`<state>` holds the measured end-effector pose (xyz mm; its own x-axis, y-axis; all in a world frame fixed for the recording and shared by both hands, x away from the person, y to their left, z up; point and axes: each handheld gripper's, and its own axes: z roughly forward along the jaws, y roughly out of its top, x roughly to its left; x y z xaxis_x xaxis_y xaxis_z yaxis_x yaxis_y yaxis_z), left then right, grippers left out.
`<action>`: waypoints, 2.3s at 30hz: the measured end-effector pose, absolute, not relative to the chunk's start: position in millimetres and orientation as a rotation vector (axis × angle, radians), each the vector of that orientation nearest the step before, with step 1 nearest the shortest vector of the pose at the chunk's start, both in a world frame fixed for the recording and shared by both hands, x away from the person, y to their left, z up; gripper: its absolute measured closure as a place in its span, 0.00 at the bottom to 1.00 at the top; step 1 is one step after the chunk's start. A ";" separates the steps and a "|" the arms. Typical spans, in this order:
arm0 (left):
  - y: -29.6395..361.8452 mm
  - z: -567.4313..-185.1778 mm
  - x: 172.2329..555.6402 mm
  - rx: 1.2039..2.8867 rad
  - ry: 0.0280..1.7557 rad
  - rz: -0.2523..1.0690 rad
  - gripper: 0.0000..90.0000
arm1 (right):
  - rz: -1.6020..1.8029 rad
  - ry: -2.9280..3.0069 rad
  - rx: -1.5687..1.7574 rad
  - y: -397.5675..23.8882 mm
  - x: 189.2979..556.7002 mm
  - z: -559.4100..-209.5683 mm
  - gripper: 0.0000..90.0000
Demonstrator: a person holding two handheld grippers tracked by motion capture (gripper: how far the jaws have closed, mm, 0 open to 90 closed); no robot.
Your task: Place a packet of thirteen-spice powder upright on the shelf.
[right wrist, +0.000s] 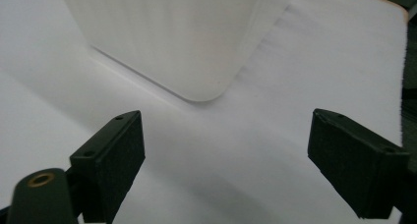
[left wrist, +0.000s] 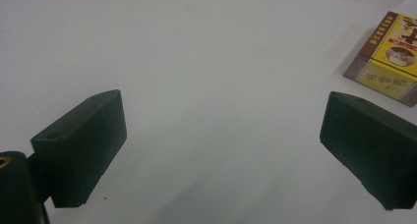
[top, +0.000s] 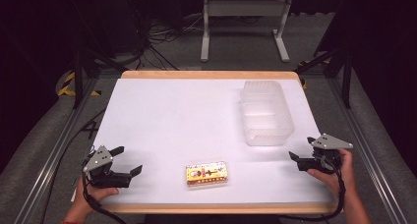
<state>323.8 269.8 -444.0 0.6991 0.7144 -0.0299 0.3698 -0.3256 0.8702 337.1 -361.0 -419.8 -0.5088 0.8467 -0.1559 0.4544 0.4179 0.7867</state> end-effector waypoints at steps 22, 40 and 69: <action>265.5 -446.2 318.4 1.972 0.816 0.443 0.06 | 0.957 2.381 0.865 -294.0 333.5 -411.2 0.22; 265.5 -445.7 316.0 1.987 0.805 0.457 0.07 | 0.937 2.677 0.419 -176.4 351.3 -393.7 0.23; 264.9 -447.6 313.8 2.016 0.767 0.451 0.08 | 0.680 2.969 0.019 -37.1 357.6 -419.1 0.23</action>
<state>313.8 264.9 -447.6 0.7404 0.6719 0.0177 0.3416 -0.3988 0.8510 357.6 -37.1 -419.1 -0.9953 0.0333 -0.0908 -0.0095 0.9005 0.4347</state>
